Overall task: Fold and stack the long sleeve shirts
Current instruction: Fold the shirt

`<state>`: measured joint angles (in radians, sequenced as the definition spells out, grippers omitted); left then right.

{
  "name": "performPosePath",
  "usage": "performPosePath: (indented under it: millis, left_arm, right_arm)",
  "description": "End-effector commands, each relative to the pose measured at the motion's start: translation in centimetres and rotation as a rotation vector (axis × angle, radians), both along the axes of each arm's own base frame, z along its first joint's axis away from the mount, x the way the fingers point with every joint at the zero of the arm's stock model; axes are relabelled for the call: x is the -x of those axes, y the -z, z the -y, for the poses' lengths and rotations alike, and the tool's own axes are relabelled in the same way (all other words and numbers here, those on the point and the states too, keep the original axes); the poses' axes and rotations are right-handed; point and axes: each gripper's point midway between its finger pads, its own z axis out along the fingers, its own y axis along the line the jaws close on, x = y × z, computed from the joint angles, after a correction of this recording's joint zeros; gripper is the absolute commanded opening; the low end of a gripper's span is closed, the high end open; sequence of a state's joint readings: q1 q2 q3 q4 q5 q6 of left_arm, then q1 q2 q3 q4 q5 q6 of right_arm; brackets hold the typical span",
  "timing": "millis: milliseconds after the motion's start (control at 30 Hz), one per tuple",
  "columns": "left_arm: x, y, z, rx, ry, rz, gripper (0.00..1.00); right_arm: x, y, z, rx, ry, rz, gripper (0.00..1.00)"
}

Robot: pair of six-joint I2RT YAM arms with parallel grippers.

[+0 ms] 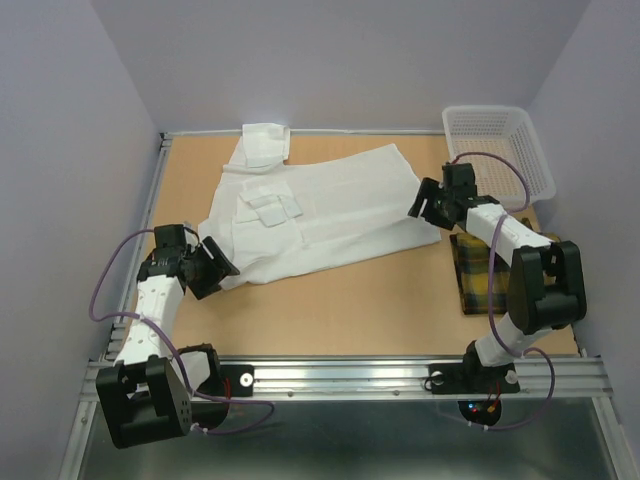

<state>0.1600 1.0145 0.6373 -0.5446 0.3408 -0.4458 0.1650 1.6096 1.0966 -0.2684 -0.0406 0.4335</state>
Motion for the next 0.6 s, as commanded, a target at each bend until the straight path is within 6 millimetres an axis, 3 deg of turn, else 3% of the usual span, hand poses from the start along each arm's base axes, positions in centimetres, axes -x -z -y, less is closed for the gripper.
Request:
performPosePath:
  millis: [0,400,567]
  left_arm:
    - [0.8,0.4,0.3,0.001,0.021,-0.027,0.74]
    - [-0.8,1.9,0.4,-0.029,0.029,-0.076,0.72]
    - [-1.7,3.1,-0.2,-0.071,-0.01,-0.097,0.61]
  right_arm:
    - [2.1,1.5,0.1,-0.15,0.078,-0.088,0.71]
    - [3.1,4.8,2.1,-0.169,0.239,-0.16,0.59]
    - [3.5,6.3,3.1,-0.133,0.279,-0.174,0.56]
